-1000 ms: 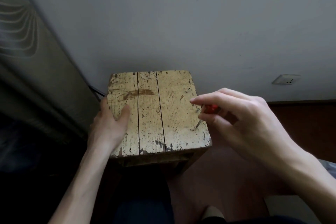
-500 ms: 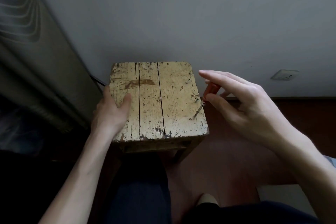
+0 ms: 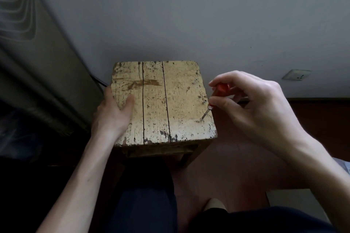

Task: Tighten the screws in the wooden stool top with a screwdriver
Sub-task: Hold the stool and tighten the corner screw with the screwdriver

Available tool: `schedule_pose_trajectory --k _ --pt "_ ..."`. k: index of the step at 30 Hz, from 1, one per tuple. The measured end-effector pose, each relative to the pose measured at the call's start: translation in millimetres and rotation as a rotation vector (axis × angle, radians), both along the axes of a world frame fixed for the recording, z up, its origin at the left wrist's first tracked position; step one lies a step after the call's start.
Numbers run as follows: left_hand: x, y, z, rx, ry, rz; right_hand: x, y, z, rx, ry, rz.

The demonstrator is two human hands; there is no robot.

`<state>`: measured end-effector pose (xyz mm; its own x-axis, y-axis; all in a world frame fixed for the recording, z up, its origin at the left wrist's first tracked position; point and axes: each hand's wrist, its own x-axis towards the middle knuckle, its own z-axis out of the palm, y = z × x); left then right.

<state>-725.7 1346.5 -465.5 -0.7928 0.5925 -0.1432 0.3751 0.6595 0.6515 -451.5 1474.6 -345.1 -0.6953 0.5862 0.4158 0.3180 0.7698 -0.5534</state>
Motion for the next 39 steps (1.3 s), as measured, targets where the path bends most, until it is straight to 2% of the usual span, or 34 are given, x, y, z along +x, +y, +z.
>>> schedule_pose_trajectory --k 6,9,16,22,35,39 --pt "1.0 0.5 0.6 0.003 -0.004 -0.004 -9.5 -11.2 -8.2 0.082 0.042 -0.115" --pt "1.1 0.2 1.8 0.003 -0.017 -0.004 -6.6 -9.7 -5.3 0.153 0.000 -0.122" --pt "0.4 -1.0 0.0 0.009 -0.014 0.011 7.9 -0.8 4.9 0.016 -0.111 0.119" --pt "-0.8 -0.1 -2.6 0.003 -0.010 0.003 5.6 4.2 4.0 -0.014 -0.104 0.220" --pt "-0.9 -0.5 -2.8 0.017 0.022 -0.005 -10.8 1.9 -5.6 0.025 0.057 -0.004" --pt "-0.5 -1.1 -1.2 0.017 0.005 -0.003 -10.7 -1.2 -9.0 0.096 0.004 0.006"
